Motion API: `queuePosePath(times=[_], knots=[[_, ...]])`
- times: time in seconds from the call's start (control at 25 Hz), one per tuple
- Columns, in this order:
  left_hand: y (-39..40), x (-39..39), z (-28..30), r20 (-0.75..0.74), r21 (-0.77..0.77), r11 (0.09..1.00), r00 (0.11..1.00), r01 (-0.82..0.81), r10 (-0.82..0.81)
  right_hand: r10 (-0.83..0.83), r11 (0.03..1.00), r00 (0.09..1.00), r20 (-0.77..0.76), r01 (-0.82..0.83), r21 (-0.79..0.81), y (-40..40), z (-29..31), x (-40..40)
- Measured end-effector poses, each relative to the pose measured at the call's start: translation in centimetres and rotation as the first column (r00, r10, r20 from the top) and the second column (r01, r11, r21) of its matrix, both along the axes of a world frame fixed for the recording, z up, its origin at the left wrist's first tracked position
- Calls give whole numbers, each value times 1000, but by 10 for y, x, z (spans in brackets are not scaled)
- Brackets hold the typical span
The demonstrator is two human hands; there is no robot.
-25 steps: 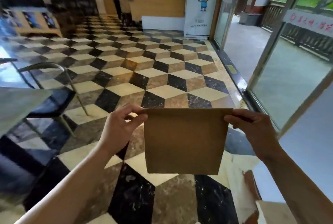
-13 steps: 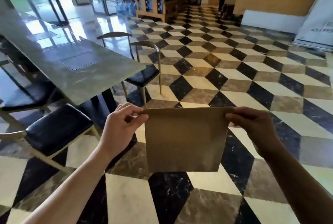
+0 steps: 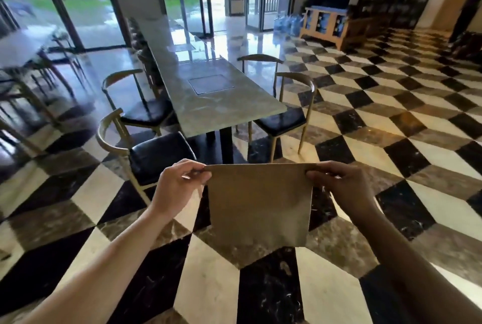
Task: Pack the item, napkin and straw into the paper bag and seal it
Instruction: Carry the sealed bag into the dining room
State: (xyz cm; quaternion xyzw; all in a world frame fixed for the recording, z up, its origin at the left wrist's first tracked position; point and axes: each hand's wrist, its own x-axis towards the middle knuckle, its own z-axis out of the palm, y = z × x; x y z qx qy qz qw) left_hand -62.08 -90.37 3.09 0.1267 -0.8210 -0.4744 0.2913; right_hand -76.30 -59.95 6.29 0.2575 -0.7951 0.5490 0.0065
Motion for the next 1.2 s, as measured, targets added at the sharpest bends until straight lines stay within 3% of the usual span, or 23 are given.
queuePosePath(times=[0.16, 0.4, 0.88, 1.2], knots=[[-22, -18, -4, 29, -47, 992, 992, -119, 120, 31, 999, 999, -17, -30, 45, -34, -7, -30], [-75, -60, -19, 47, 1, 985, 984, -173, 172, 65, 997, 995, -70, -62, 44, -97, -15, -86], [-231, -192, -12, -5, -71, 985, 988, -155, 155, 1, 994, 995, -105, 11, 106, -263, -16, -232], [-310, -281, 3, -39, -116, 976, 983, -182, 179, -27, 999, 999, -25, 28, 41, -343, -12, -321]])
